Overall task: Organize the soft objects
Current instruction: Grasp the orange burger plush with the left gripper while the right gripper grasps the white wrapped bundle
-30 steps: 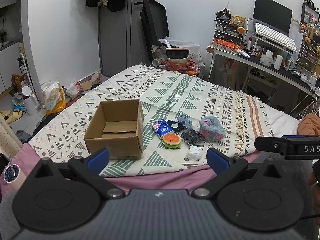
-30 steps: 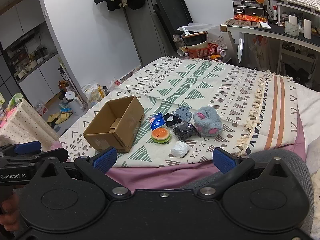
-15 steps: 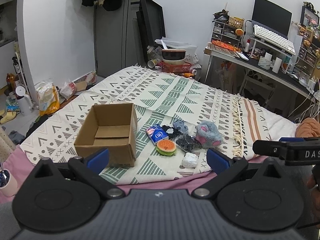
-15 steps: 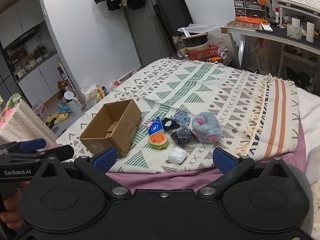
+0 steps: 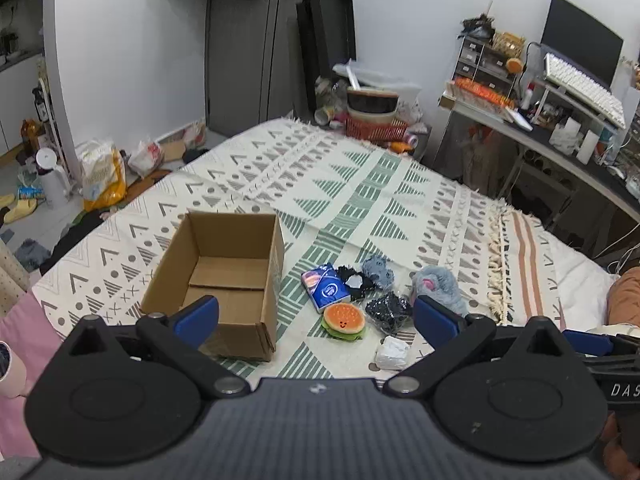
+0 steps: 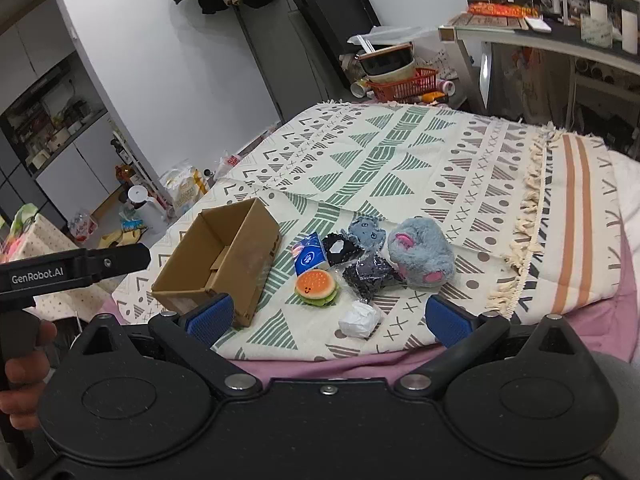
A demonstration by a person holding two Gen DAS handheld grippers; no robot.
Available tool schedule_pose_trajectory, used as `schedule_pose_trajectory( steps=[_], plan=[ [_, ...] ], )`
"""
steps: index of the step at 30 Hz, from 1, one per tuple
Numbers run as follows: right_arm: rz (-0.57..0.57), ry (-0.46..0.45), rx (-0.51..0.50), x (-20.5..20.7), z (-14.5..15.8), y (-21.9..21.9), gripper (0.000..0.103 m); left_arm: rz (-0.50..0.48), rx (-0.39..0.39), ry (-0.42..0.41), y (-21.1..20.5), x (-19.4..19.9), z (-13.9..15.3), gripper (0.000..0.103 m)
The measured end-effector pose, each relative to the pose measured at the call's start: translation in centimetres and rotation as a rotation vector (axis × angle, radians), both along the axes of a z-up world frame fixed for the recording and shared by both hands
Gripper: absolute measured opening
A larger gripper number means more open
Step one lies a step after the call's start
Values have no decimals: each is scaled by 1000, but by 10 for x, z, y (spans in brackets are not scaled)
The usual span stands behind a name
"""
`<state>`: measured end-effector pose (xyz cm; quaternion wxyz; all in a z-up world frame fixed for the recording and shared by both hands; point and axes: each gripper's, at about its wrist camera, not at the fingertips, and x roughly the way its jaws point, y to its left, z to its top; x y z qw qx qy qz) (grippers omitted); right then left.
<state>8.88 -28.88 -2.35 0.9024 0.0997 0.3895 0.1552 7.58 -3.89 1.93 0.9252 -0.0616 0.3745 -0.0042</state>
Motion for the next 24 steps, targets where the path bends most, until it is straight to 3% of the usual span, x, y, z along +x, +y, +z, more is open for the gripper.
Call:
schedule_pose_trajectory(
  steps=[13,24],
  plan=[
    [-37,122,94,62,-40,-5,100,12,-32,115,-17,59,-25,102],
    [-183,234,164,99,-81,-20,90,14,-75,189,-34,111,-55,100]
  ],
)
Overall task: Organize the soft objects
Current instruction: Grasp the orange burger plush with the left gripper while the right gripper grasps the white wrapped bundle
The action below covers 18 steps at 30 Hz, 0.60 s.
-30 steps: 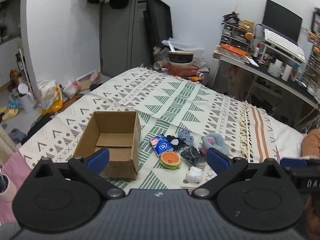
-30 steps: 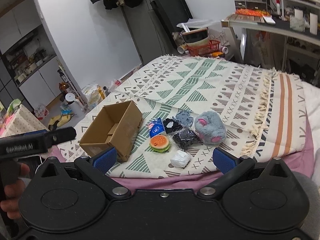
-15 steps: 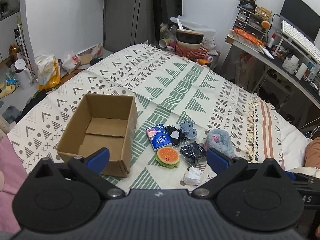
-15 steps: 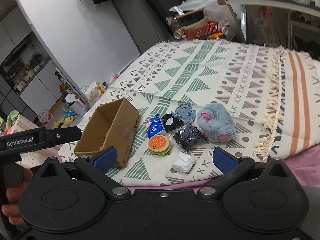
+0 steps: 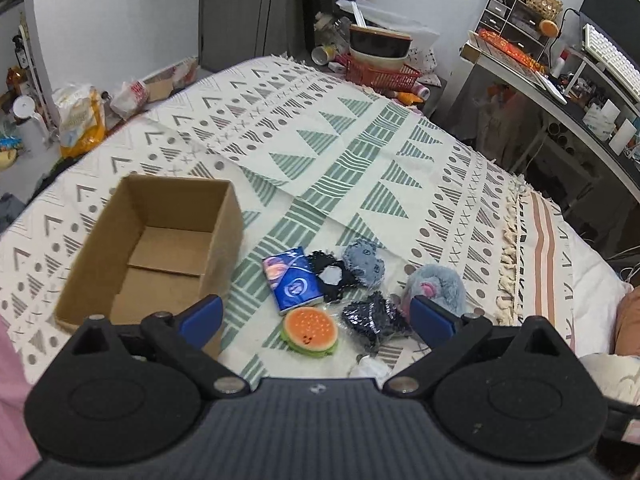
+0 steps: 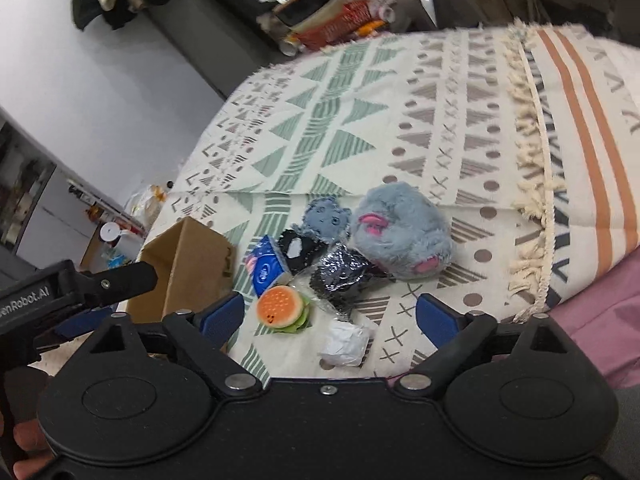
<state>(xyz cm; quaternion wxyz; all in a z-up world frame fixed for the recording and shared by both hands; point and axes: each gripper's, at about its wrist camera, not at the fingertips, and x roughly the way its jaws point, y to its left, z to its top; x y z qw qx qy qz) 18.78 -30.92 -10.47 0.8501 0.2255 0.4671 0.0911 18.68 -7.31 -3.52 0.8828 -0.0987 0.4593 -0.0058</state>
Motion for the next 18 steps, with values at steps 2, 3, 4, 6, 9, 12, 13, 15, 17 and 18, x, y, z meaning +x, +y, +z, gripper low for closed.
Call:
schedule_pose_trajectory(
  steps=[2,3,4,6,9,12,13,15,17,18],
  plan=[
    [-8,28,14,7,-10,0,87,-13,-15,14,-3,8,-6,99],
    [-8,42,22,9,-16,0,86,-16,-20,24,-4,12,-10,96],
    [-9,57,31,11,-21,1,85,-17,-27,35,-5,16,-14,93],
    [-14,90,56,15,-32,2,84,-8,-52,67,-6,25,-23,88],
    [-13,132,82,20,-48,6,77,0,-58,105,-9,37,-35,78],
    [-2,141,68,23,-56,12,74,-16,-48,136,-13,45,-51,70],
    [6,141,67,24,-58,13,73,-16,-47,148,-14,47,-57,66],
    [9,145,81,28,-61,13,73,2,-55,173,-11,49,-70,61],
    [-2,155,90,30,-66,12,72,28,-71,202,-7,51,-83,59],
    [-3,163,92,32,-69,12,72,35,-79,215,-6,52,-89,58]
  ],
)
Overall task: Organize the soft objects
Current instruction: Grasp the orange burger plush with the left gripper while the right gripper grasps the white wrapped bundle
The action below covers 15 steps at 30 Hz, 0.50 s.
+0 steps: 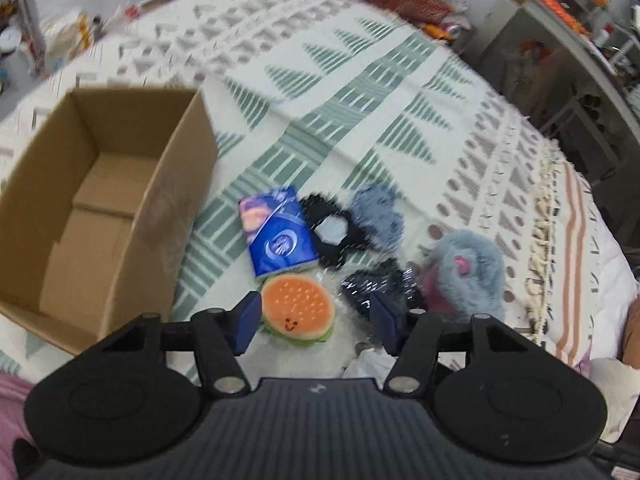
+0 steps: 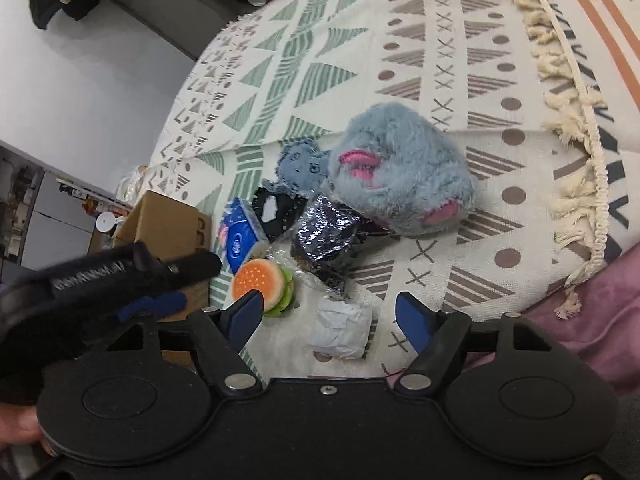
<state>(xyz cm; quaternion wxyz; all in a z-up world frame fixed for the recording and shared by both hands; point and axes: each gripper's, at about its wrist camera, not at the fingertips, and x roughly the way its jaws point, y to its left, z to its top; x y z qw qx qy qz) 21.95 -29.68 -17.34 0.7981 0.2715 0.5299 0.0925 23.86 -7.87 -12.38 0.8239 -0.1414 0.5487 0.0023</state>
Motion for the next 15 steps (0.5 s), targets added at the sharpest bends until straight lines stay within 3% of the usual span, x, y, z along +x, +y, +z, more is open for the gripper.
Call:
schedule_pose_trajectory(
  steps=[9,15],
  plan=[
    [44,74,7,12,-23,13,70,13,-27,55,5,9,-37,59],
    [54,110,-25,20,-35,22,70,7,-14,36,5,12,-53,59]
  ],
)
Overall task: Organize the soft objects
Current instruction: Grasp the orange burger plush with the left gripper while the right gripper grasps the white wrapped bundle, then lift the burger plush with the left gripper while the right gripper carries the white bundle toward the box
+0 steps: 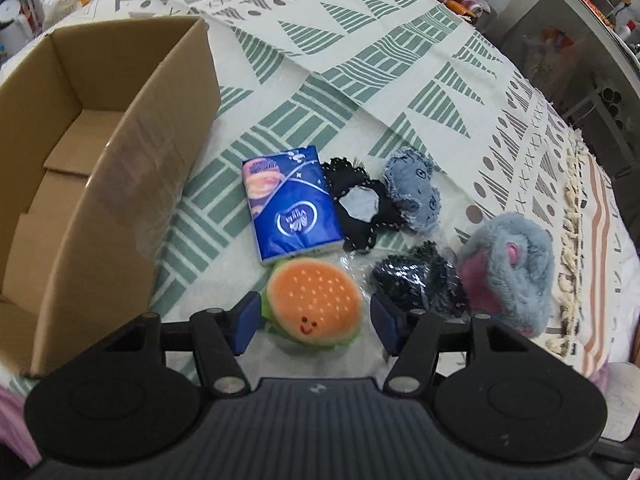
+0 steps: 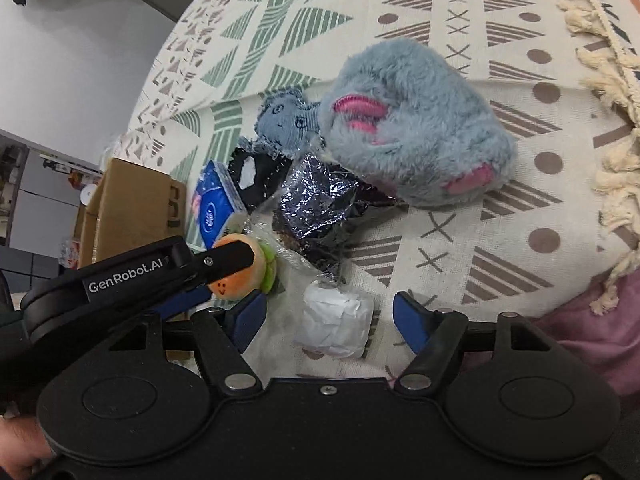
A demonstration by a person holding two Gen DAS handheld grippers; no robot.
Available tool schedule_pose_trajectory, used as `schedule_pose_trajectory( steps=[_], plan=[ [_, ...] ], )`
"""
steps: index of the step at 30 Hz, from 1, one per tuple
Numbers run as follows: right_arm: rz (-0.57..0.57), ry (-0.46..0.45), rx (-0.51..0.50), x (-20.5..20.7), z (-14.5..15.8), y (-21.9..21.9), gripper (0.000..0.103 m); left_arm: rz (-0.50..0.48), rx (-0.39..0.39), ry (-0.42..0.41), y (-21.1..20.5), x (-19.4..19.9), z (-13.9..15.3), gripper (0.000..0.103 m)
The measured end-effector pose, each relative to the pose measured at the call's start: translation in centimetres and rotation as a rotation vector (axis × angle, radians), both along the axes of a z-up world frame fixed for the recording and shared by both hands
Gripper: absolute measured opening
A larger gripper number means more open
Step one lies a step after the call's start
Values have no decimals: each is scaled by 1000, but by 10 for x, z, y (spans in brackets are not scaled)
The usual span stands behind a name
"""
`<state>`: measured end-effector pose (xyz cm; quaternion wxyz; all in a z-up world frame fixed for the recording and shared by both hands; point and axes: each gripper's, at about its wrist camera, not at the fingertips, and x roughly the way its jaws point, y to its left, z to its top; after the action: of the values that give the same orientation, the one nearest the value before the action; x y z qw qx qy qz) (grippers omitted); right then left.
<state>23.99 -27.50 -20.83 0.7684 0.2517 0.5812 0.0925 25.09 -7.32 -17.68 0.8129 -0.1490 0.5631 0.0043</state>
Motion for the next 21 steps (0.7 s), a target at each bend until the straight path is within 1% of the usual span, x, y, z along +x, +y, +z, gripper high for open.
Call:
schedule_pose_trajectory(
  steps=[1,3,5,6,7,8,9,12,15,18,21],
  plan=[
    [3,11,-8,2,-3,1,70,3,2,1,1,1,-3,59],
    [11,23,-20,6,-6,6,69,11,-19,6,3,2,-11,59],
    [32,16,-31,8,-7,12,65,12,-18,-7,4,2,-16,58],
    [42,16,-36,9,-8,15,62,13,-18,-25,4,1,-17,56],
    [50,18,-43,10,-9,18,56,16,-15,-46,4,-1,-18,48],
    [55,18,-46,11,-9,20,52,15,-9,-51,4,-2,-18,47],
    [61,18,-38,11,-10,20,42,12,-6,-56,3,-3,-17,45],
    [62,16,-24,10,-9,18,41,3,3,-73,1,-9,-8,42],
    [55,-1,-23,7,-5,15,41,10,-8,-83,4,-16,1,42],
    [57,-46,-63,1,5,16,41,14,-10,-117,7,-25,16,41],
    [59,-94,-100,-8,17,16,41,2,1,-175,9,-37,36,41]
  ],
)
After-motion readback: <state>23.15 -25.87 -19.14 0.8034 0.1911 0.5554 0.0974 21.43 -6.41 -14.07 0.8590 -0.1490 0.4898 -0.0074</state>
